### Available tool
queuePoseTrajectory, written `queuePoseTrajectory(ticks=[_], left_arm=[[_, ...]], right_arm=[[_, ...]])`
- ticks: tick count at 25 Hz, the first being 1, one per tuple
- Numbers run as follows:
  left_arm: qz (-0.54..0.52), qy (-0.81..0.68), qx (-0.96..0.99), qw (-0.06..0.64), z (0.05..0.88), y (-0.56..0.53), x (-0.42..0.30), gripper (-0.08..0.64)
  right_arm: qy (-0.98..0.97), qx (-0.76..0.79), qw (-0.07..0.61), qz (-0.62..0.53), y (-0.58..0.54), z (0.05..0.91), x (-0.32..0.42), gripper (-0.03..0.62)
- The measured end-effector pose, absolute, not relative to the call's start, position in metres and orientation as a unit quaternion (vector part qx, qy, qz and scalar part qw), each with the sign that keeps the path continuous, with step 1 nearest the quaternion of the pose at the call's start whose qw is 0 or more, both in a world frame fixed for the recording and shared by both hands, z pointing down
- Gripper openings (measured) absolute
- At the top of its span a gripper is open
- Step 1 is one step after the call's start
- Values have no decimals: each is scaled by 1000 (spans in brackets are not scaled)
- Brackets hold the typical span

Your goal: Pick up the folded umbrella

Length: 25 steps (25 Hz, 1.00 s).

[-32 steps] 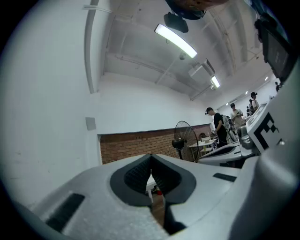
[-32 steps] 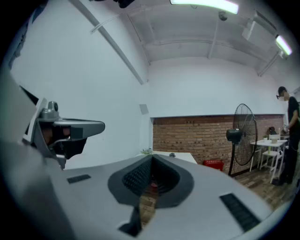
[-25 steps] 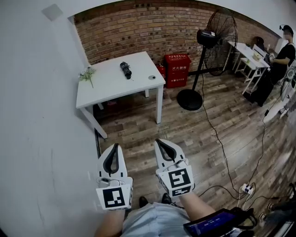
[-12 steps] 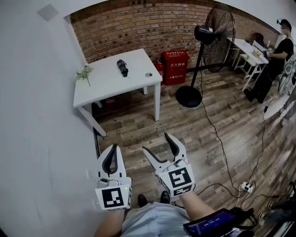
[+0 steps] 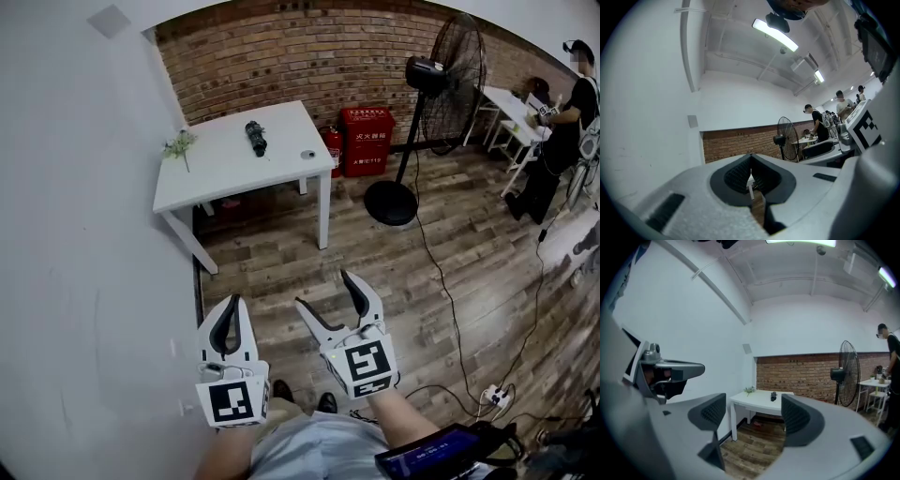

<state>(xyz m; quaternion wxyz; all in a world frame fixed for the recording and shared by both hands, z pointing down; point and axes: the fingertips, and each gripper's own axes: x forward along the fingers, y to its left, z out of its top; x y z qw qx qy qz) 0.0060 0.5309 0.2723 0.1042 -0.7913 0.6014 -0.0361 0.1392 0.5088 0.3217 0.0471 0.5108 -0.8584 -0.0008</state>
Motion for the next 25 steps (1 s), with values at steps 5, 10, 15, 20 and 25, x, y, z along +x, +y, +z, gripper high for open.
queuePoseTrajectory(ticks=[5,10,15,20,25], left_arm=[[-40,607,-788,97,278,515,3,8],[-45,610,-786,88,289,485,-9,8],[-49,611,-786,81,300,435,-27,8],[-54,607,-790,73,312,371,-49,8],[-45,601,-794,80,304,313,-78,8]], right_arm=[[-861,505,52,1,491,326,137,368],[-862,504,61,7,462,337,128,368],[-859,507,65,15,416,349,116,368],[-858,509,72,17,352,358,92,368],[-854,516,68,4,294,349,64,365]])
